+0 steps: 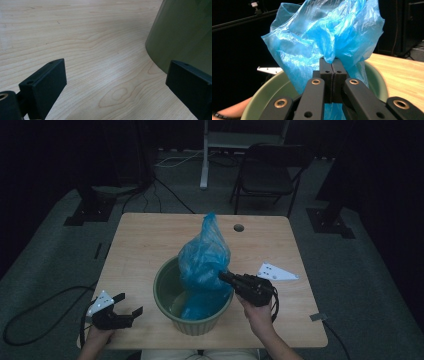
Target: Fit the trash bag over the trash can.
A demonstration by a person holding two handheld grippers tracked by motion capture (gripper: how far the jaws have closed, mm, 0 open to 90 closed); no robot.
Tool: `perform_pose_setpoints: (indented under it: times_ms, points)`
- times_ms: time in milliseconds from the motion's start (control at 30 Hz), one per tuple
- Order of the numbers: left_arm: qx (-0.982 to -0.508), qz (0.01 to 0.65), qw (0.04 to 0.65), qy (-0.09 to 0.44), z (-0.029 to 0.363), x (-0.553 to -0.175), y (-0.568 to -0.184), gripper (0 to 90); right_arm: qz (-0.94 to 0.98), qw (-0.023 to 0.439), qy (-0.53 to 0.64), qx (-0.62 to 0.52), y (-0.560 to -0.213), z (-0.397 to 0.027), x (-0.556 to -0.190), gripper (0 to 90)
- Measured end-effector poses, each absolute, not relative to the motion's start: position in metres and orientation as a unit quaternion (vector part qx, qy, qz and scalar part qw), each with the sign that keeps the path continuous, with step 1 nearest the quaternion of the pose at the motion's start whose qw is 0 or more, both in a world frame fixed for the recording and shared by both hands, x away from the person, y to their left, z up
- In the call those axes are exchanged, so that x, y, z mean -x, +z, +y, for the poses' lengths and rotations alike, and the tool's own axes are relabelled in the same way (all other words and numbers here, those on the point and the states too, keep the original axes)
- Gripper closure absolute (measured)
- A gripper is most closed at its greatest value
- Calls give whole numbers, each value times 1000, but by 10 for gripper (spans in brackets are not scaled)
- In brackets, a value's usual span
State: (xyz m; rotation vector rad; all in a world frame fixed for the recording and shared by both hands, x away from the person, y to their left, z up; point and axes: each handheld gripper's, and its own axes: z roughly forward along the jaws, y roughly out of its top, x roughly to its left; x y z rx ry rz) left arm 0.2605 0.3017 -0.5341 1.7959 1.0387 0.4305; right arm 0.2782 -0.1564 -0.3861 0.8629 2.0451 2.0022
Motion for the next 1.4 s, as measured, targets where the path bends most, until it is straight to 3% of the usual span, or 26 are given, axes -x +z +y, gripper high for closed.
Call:
perform_pose_setpoints:
  times_ms: [433,733,900,1100,1233,1300,1400]
  points:
    - [-736,424,502,165,300,-260,-512,37,679,71,668,-297,-400,-159,-259,870]
    - [-719,439,511,170,293,-262,-427,38,676,89,658,-319,-399,-170,-262,873]
    - [-729,404,532,149,267,-261,-381,38,682,92,657,-309,-394,-163,-262,872]
    - [-766,337,535,115,215,-259,-355,44,684,91,658,-300,-385,-155,-265,872]
    - [-785,318,522,101,186,-269,-347,152,685,86,660,-295,-380,-150,-269,873]
    - [-789,320,517,91,179,-276,-345,162,688,86,658,-291,-379,-148,-270,872]
    - [-790,294,534,68,173,-283,-344,330,689,83,657,-294,-379,-147,-271,873]
